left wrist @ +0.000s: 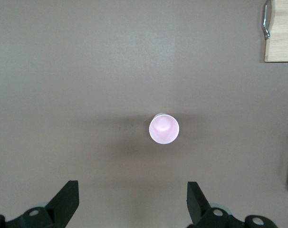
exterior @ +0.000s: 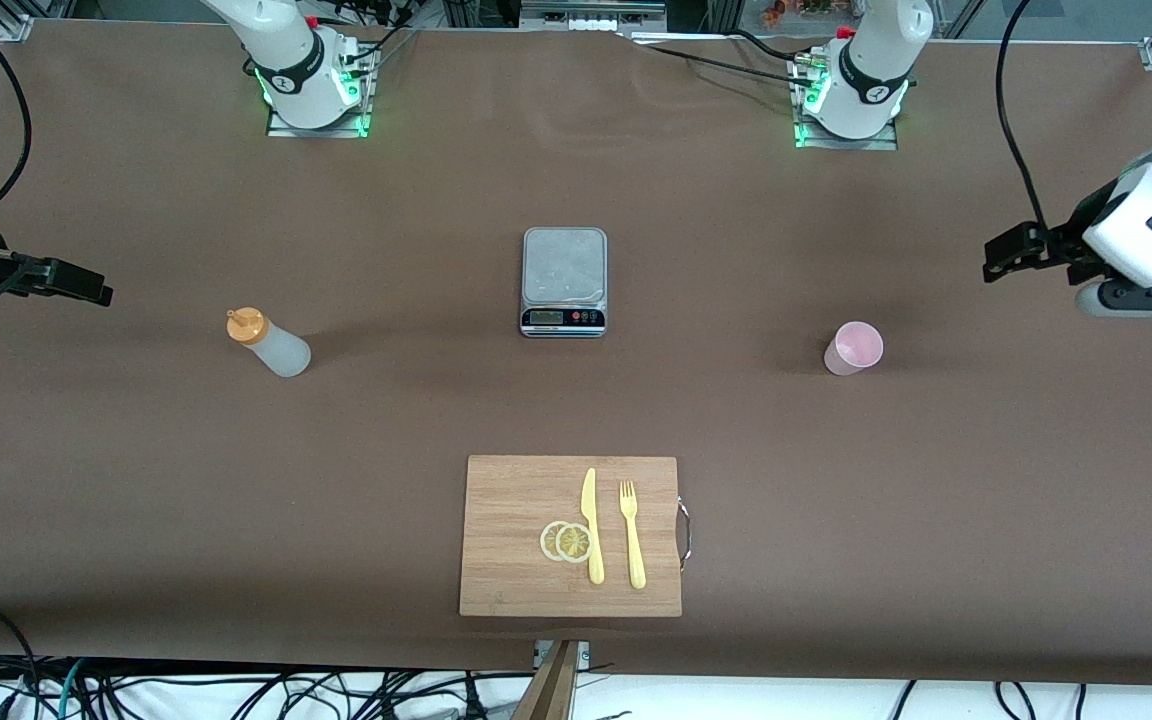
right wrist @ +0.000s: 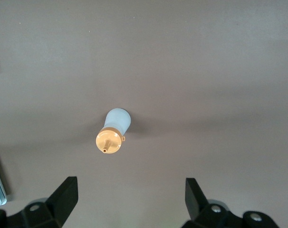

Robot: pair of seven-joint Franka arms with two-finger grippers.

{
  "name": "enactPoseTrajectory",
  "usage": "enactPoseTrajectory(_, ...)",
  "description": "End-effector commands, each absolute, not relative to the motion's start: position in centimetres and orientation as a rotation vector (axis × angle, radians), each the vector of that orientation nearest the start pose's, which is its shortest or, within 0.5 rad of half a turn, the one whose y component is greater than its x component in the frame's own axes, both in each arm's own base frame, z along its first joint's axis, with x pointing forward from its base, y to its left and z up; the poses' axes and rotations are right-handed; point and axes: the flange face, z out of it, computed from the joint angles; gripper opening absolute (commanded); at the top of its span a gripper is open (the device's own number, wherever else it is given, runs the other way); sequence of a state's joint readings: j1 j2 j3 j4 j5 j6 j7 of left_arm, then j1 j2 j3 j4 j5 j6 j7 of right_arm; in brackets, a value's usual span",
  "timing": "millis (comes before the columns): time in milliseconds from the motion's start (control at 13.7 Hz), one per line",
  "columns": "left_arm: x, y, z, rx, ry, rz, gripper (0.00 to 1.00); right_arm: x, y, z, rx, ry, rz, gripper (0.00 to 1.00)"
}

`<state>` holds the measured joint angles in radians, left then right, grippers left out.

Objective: Add sauce to pink cup with both arms
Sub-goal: 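Lower the left gripper onto the pink cup and grasp it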

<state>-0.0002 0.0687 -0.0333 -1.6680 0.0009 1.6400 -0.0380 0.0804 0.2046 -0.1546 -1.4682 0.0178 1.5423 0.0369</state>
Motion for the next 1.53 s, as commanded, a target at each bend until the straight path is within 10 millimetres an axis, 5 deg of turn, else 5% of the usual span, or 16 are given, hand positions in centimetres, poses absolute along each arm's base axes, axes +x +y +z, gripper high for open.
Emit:
enactPoseTrajectory(0, 57.2, -1.6, 48.5, -3.128, -0.006, 0.151, 1.0, 61.0, -4.0, 55.4, -3.127, 0.21, 0.203, 1.0)
enactPoseTrajectory(437, 56.0, -1.7, 37.8, -3.14, -0.011, 0.152, 1.0, 61.2, -5.1, 53.5, -3.088, 0.27, 0.269, 1.0)
enactPoseTrajectory(801, 53.0, -1.9, 27.7, -3.137, 0.008, 0.139, 1.0, 61.0, -5.4, 52.8, -3.086, 0.254, 0.304, 1.0)
enactPoseTrajectory(1310, 52.5, -2.8, 23.0, -3.141, 0.017, 0.155, 0.99, 60.9, -5.9, 52.6, -3.081, 0.258, 0.32, 1.0)
enactPoseTrajectory(1456, 52.5, -3.3, 22.1, -3.145, 0.014, 0.153, 0.84, 60.9, -5.9, 52.6, -3.08, 0.256, 0.322, 1.0)
